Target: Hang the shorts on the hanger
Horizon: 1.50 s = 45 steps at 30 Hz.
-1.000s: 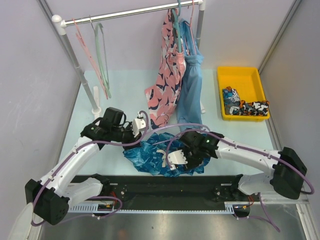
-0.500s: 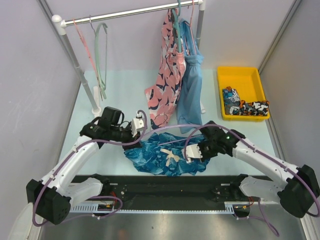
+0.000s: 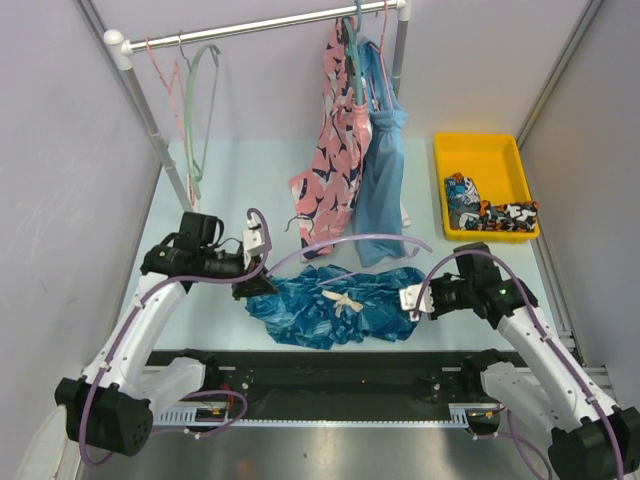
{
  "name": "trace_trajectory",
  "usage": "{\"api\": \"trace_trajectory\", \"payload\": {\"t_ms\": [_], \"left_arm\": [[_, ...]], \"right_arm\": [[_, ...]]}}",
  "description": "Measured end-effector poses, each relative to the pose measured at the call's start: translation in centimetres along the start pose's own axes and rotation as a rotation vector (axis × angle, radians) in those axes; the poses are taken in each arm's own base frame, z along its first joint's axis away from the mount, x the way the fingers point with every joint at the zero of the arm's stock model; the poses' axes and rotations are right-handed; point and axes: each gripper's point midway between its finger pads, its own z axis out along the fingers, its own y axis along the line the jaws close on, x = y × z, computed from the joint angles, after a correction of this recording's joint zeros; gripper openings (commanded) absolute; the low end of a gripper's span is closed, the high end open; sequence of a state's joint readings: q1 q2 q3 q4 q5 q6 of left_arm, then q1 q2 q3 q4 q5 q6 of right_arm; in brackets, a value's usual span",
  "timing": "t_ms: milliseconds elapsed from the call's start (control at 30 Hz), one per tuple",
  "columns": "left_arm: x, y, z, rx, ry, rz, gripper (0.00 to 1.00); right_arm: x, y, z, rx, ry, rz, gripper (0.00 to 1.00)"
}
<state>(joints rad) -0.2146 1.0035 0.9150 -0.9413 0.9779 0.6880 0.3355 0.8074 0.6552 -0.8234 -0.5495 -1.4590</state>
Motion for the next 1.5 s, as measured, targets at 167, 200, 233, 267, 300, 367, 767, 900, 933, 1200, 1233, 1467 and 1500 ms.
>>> {"api": "trace_trajectory", "payload": {"t_ms": [167, 200, 233, 267, 300, 367, 767, 900, 933, 1200, 1233, 1467, 1500], "left_arm": [[0.0, -0.2, -0.5, 0.000, -0.002, 0.037, 0.00], [0.1, -0.1, -0.6, -0.001, 0.004, 0.050, 0.00], [0.3, -0.1, -0.7, -0.006, 0.014, 0.062, 0.00], [0.5, 0.0, -0.8, -0.009, 0.023, 0.070, 0.00], [0.9, 0.2, -0.9, -0.013, 0.038, 0.092, 0.00], [1.5, 0.5, -1.1, -0.022, 0.065, 0.132, 0.00], [3.3, 2.2, -1.9, -0.067, 0.185, 0.256, 0.00], [3.8, 2.5, -2.0, -0.071, 0.214, 0.274, 0.00], [3.9, 2.6, -2.1, -0.074, 0.220, 0.282, 0.00], [4.2, 2.9, -1.9, -0.082, 0.271, 0.330, 0.00], [4.1, 3.0, -1.7, -0.084, 0.279, 0.344, 0.00], [3.4, 2.7, 0.0, -0.090, 0.328, 0.392, 0.00], [3.5, 2.7, 0.2, -0.090, 0.334, 0.383, 0.00]], "right_arm": [[1.3, -0.4, -0.7, 0.051, -0.045, 0.048, 0.00], [1.7, -0.7, -1.0, 0.070, -0.051, 0.058, 0.00], [1.9, -0.9, -1.3, 0.088, -0.064, 0.063, 0.00], [2.1, -1.0, -1.6, 0.103, -0.069, 0.070, 0.00], [2.3, -1.1, -1.9, 0.116, -0.080, 0.077, 0.00], [2.4, -1.0, -2.2, 0.130, -0.101, 0.083, 0.00], [0.9, 0.0, -3.1, 0.123, -0.179, 0.072, 0.00], [0.6, -0.3, -3.4, 0.127, -0.180, 0.056, 0.00], [0.5, -0.4, -3.5, 0.128, -0.180, 0.050, 0.00], [-0.1, -1.0, -4.3, 0.131, -0.179, 0.031, 0.00], [-0.4, -1.1, -4.5, 0.130, -0.180, 0.023, 0.00], [-3.1, -1.8, -5.2, 0.104, -0.197, -0.073, 0.00], [-3.7, -1.7, -5.0, 0.087, -0.200, -0.093, 0.00]]}}
